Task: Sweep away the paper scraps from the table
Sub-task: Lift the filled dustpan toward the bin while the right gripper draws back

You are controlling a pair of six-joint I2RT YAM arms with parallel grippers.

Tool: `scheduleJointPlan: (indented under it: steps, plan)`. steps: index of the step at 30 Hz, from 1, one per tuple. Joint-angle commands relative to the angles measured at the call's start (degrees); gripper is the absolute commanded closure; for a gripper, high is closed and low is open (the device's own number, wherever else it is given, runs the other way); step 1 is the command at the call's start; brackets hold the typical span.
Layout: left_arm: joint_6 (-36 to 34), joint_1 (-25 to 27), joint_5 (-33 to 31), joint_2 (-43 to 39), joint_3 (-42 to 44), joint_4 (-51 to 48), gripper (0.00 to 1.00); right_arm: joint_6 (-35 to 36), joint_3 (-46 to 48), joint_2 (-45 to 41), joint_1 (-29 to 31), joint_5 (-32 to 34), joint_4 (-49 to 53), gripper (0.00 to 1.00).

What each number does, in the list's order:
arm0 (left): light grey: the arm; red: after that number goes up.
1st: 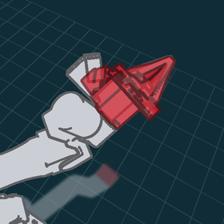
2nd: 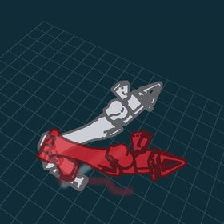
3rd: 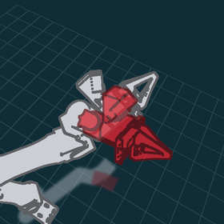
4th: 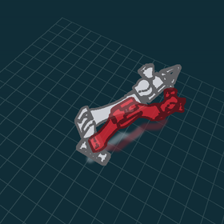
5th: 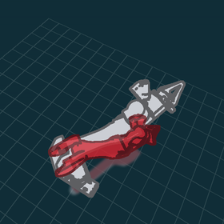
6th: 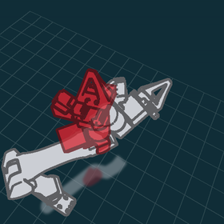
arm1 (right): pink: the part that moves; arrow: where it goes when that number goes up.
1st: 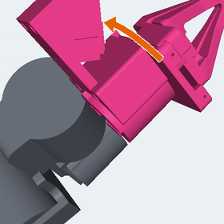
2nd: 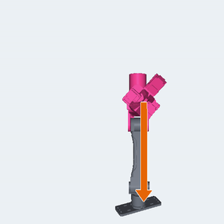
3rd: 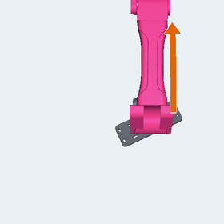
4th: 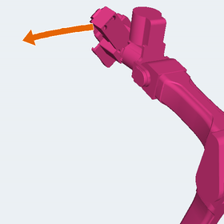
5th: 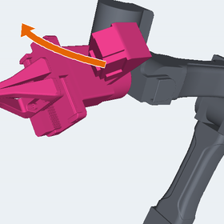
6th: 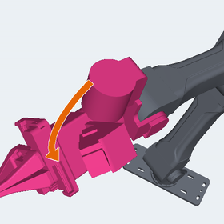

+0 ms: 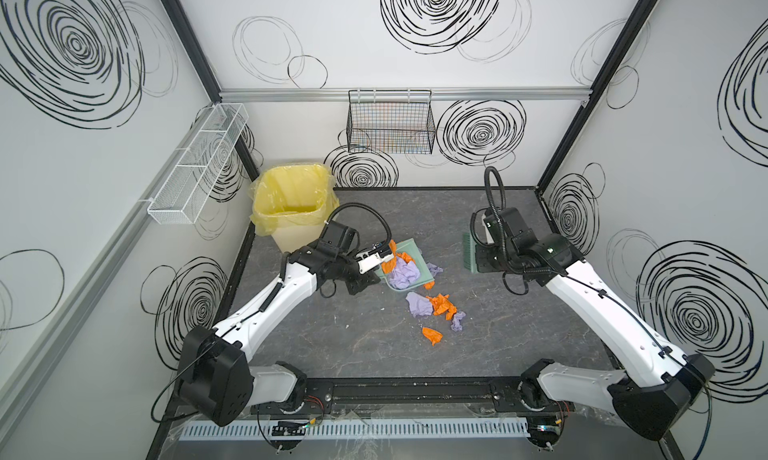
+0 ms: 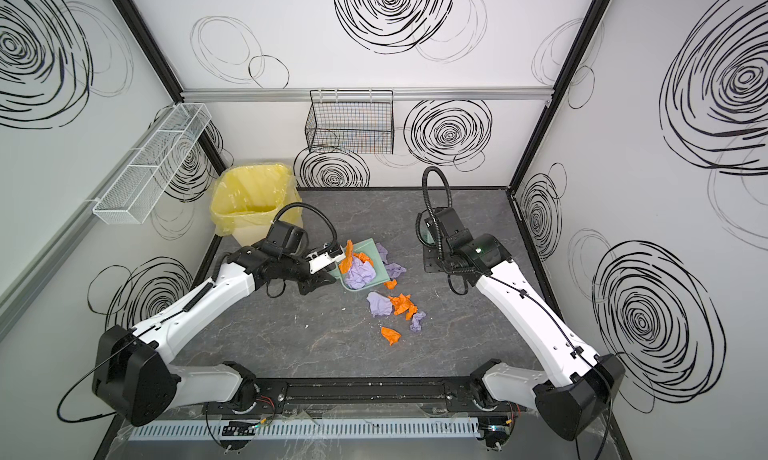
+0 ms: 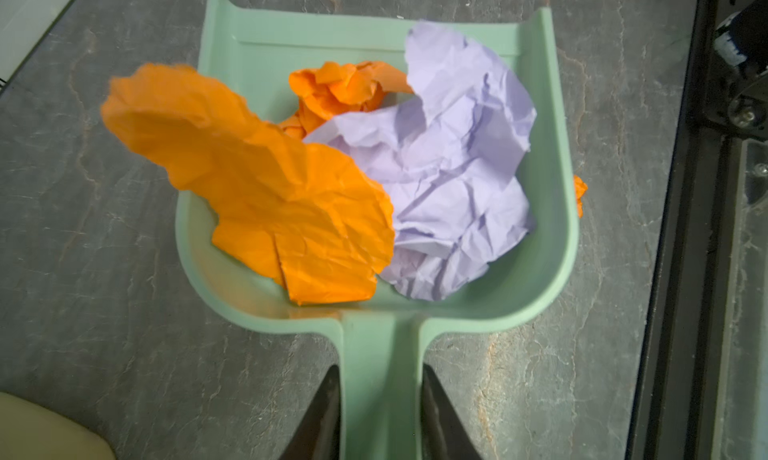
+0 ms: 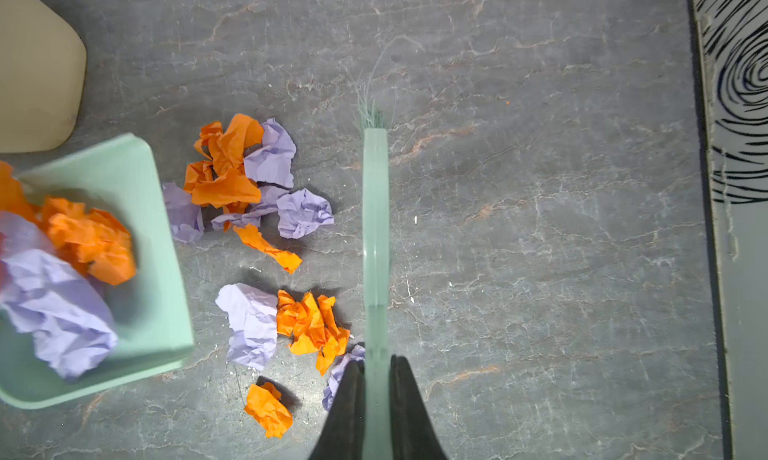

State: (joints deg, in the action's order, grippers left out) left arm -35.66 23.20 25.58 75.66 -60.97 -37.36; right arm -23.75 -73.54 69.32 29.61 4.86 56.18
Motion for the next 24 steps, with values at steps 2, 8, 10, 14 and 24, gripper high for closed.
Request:
scheduleJointPlan:
  steps: [2, 8, 10, 14, 24]
  plan:
    - [-4.7, -1.9, 0.4, -1.8, -6.7, -9.9, 1.0, 0.2, 2.9, -2.6, -0.4, -1.0, -3.3, 1.0]
    - [-10.4, -4.2, -0.3, -0.8, -16.6, -22.5, 1.0, 0.1, 6.4, -4.1, -0.7, -2.1, -5.0, 1.0]
    - [-12.2, -5.2, -0.8, -0.8, -19.6, -25.8, 1.0, 0.2, 7.0, -4.3, -0.6, -2.4, -5.4, 1.0]
    - [-16.1, -8.7, -1.2, 0.3, -26.5, -32.1, 1.0, 0.3, 8.2, -4.7, -0.8, -2.9, -6.4, 1.0]
    - [-25.7, -20.5, -0.5, 8.2, -43.2, -43.1, 1.0, 0.6, 12.0, -5.3, -1.1, -4.4, -8.5, 1.0]
